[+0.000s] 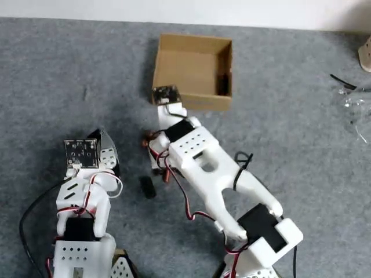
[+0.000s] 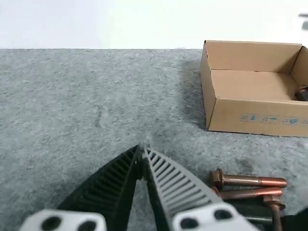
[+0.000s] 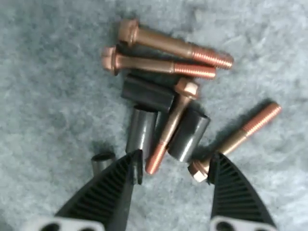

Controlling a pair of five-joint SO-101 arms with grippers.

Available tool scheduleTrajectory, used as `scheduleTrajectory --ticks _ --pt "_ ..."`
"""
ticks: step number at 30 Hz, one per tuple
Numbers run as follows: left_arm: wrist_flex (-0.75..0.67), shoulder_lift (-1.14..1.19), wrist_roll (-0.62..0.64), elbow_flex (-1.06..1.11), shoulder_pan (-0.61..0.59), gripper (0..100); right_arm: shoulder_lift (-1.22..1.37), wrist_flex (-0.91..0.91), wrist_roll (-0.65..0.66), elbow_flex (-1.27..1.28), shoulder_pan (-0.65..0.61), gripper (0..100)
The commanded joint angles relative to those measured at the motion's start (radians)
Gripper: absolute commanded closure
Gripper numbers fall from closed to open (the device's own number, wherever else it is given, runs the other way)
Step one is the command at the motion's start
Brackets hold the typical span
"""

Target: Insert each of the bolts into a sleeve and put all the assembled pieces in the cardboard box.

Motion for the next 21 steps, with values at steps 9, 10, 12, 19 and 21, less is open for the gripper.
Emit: scheduleTrajectory --ticks 9,10,12,19,21 --pt "-0.018 -0.01 0.005 -0.008 -0.015 99 0.007 -0.059 -0.043 0.081 0.073 79.6" --pt "-0.018 -0.01 0.005 -0.008 -0.015 99 0.027 -0.059 -0.043 0.077 0.081 79.6" --pt "-0.018 -0.01 0.005 -0.008 -0.015 99 0.07 -0.059 -0.044 0.062 0.088 79.6" --pt "-0.02 -0.01 0.005 -0.008 -0.012 99 0.179 -0.059 -0.044 0.005 0.085 79.7" --pt "-0.02 -0.01 0.005 -0.007 -0.012 99 0.183 -0.058 -0.044 -0.021 0.085 79.7"
